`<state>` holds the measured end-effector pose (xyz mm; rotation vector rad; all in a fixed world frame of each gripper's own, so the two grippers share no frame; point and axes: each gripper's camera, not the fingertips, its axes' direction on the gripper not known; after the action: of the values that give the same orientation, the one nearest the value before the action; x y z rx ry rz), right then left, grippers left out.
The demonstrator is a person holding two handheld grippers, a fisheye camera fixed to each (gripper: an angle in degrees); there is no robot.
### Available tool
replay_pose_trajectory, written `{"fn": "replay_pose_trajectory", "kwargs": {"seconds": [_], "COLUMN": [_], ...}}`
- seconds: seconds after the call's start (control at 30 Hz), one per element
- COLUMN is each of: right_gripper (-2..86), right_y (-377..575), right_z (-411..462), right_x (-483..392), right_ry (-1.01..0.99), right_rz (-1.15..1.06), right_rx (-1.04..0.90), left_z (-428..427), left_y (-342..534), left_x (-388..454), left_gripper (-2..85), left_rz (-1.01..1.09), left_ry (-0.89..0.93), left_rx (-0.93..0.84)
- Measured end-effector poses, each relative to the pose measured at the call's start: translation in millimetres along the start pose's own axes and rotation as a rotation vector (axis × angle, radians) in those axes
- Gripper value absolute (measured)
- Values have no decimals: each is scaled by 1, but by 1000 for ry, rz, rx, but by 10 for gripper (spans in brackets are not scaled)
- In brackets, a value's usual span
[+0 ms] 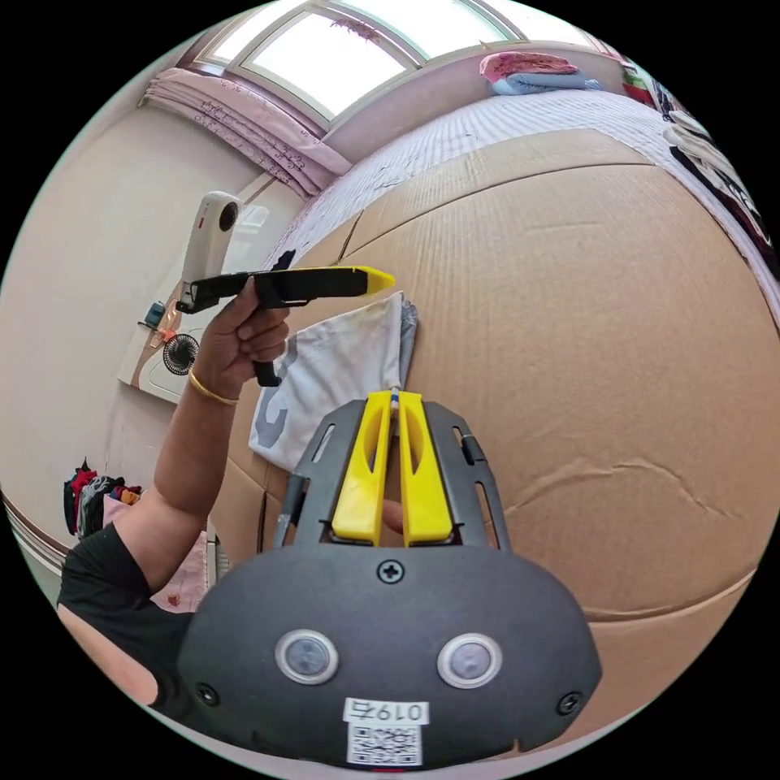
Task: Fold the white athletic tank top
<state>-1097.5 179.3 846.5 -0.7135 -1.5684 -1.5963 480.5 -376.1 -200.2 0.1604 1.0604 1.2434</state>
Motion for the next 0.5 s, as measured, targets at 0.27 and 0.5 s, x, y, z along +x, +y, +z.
{"fn": "replay_pose_trajectory", "kwargs": {"seconds": [0.27,0.5], "right_gripper": [3,3], "right_y": [-11,-17], "right_z": [-14,-26], "right_x": [4,-1], "right_ry": [-53,-46], "right_rz": [39,30], "right_rx": [11,17], "left_z": [11,-6], "left_y": [35,71], "left_x": [0,3], "left_gripper": [12,12], "left_rz": [54,25], "left_ry": [-13,-78], "left_rx": [-40,61]}}
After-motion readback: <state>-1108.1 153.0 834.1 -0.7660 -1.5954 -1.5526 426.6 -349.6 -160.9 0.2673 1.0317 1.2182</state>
